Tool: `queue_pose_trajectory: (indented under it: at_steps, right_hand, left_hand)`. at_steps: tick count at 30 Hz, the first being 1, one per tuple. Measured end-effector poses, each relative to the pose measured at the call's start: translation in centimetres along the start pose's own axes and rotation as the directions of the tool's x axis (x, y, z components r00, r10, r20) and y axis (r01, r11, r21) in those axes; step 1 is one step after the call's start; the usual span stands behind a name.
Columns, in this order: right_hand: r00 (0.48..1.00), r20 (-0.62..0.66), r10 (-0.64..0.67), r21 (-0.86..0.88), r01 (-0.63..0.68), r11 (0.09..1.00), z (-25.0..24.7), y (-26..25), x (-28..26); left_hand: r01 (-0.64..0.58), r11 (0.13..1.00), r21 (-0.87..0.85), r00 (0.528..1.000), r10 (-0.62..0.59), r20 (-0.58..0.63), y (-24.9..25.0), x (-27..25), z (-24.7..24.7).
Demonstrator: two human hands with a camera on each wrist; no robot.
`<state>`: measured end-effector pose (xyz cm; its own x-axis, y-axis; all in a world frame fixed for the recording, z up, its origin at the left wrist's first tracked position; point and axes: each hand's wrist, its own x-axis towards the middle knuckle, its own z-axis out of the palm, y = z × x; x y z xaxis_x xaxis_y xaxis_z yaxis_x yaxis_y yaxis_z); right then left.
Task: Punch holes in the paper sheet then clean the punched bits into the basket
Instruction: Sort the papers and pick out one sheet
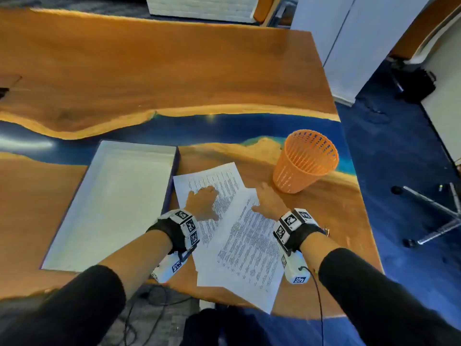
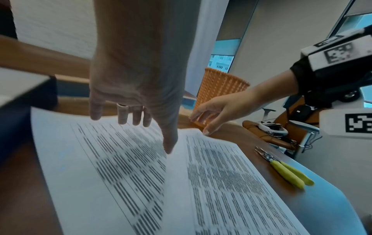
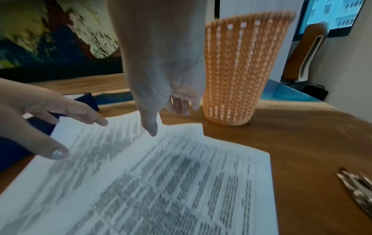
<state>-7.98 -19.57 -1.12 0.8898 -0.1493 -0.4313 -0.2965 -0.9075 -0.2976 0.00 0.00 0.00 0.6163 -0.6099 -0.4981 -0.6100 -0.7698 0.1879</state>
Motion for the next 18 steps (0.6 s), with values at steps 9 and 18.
queue_pose_trajectory:
  at_steps: [9,18]
  right_hand:
    - [0.978,-0.054,0.200,-0.039,-0.203,0.978,2.8,1.2,0.2]
    - [0.962,0.034,0.272,-0.022,-0.271,0.962,2.0,1.4,1.4]
  left_hand:
    - [0.012,1.000,0.004,0.996,-0.012,0.083,2.0,1.0,4.1]
    - [0.008,1.000,-0.012,0.998,-0.007,0.065,1.8,1.0,4.3]
